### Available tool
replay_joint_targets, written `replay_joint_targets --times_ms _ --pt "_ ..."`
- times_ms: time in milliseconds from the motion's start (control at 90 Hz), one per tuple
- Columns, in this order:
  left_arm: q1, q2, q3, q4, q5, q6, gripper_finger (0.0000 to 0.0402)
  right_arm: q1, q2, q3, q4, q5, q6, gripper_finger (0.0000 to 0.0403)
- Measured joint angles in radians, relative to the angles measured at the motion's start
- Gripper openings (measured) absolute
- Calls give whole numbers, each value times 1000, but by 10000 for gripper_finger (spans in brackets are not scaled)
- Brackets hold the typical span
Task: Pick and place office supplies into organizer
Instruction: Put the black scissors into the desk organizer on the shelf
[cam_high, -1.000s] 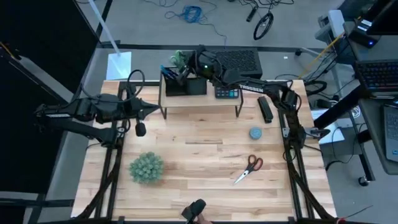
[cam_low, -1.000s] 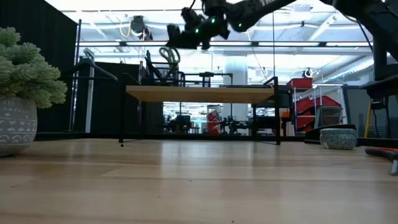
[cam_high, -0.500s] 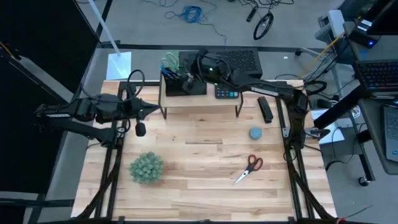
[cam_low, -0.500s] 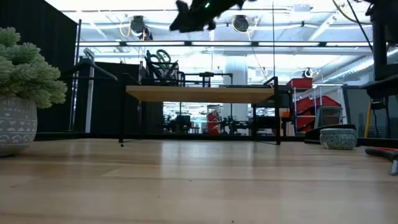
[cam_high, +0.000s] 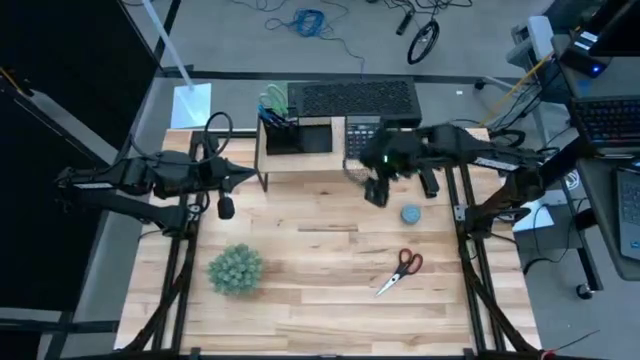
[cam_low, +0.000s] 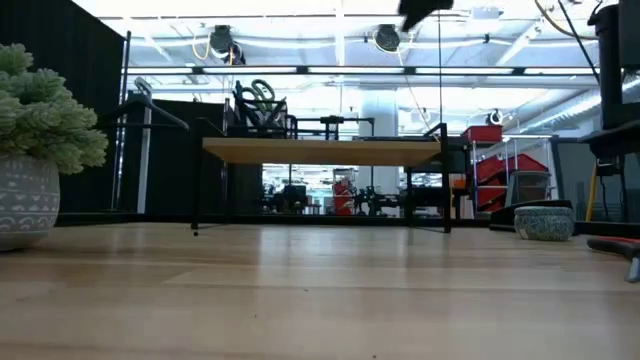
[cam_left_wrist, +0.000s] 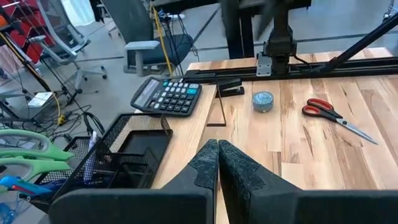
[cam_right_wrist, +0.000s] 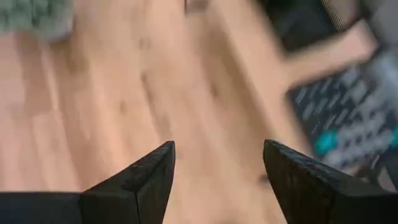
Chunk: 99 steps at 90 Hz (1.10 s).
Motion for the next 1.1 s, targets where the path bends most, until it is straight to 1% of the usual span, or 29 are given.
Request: replay_joint_targets --times_ms 122,222,278,367,500,589,722,833,933,1000,1100 --pt "0 3 0 0 0 0 0 122 0 -97 -22 9 110 226" --pt "0 4 0 0 0 0 0 220 1 -213 -20 92 281 226" --pt "0 4 0 0 0 0 0 263 1 -287 10 121 411 226" --pt "0 4 0 0 0 0 0 331 2 -397 54 123 644 226" --pt "0 4 0 0 0 -2 0 435 2 -542 138 122 1061 226" --pt "0 5 0 1 0 -31 0 503 1 -624 185 127 1312 226" --pt "0 6 0 3 0 -51 0 590 2 -725 230 109 1604 226" --pt "0 6 0 4 0 -51 0 632 2 -778 233 50 1749 226" --pt "0 6 0 4 0 -51 0 651 2 -807 236 46 1841 226" --pt "0 6 0 4 0 -51 0 655 2 -824 251 45 1873 226" --pt "0 6 0 4 0 -51 0 651 2 -863 318 43 1890 226"
